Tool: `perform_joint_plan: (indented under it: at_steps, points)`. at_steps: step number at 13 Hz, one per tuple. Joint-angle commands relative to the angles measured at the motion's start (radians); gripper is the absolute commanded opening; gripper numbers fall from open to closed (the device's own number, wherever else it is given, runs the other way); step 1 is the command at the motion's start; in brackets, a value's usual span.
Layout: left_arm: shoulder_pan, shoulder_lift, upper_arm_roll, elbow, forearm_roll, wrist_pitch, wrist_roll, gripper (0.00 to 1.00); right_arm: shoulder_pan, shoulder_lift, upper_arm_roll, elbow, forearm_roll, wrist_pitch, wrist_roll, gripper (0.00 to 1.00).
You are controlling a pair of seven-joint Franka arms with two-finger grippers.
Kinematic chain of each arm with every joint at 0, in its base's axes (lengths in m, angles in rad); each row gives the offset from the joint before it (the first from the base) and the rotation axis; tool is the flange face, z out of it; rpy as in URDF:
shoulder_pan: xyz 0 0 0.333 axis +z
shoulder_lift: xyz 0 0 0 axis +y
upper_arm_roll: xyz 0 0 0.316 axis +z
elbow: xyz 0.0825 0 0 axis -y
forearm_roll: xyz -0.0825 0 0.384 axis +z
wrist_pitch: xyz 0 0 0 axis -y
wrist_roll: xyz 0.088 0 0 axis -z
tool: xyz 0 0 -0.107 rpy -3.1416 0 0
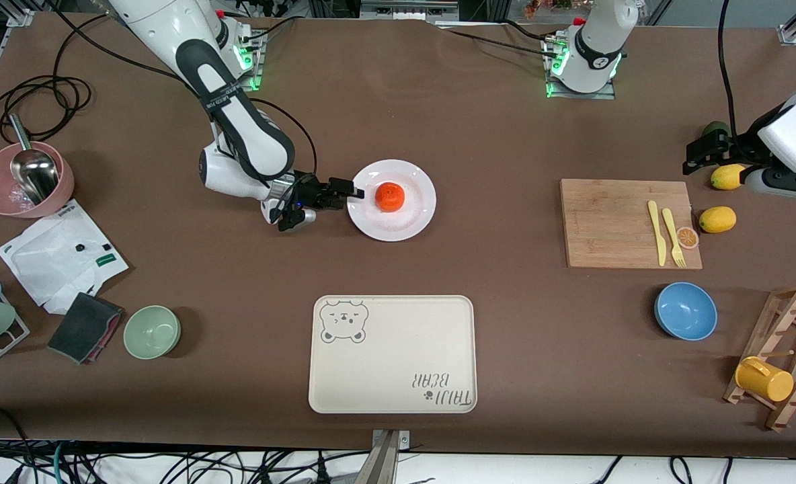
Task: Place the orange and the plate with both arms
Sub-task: 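Grip the white plate rim with the right gripper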
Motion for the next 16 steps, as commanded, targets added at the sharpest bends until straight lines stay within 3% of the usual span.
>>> perform_joint_plan:
  at_steps: [1,3,6,8,13,16]
  points:
    - [-0.007,-0.013,0.006,0.005,-0.001,-0.021,0.010,1.00,0.003,0.012,0.007,-0.003,0.039,0.019,-0.049,0.99]
    - [-0.007,-0.014,0.006,0.005,-0.001,-0.022,0.010,1.00,0.009,0.012,0.007,-0.003,0.060,0.021,-0.049,0.95]
    - [-0.006,-0.013,0.008,0.005,0.001,-0.022,0.010,1.00,0.015,0.017,0.007,-0.002,0.062,0.021,-0.052,0.76]
    - [-0.006,-0.013,0.006,0.005,0.001,-0.022,0.009,1.00,0.015,0.025,0.007,-0.002,0.068,0.021,-0.095,0.69]
    - [-0.006,-0.013,0.006,0.005,-0.001,-0.022,0.009,1.00,0.015,0.046,0.007,-0.002,0.113,0.021,-0.161,0.60]
    - [-0.006,-0.013,0.006,0.005,-0.001,-0.022,0.009,1.00,0.015,0.049,0.006,-0.002,0.113,0.021,-0.166,0.41]
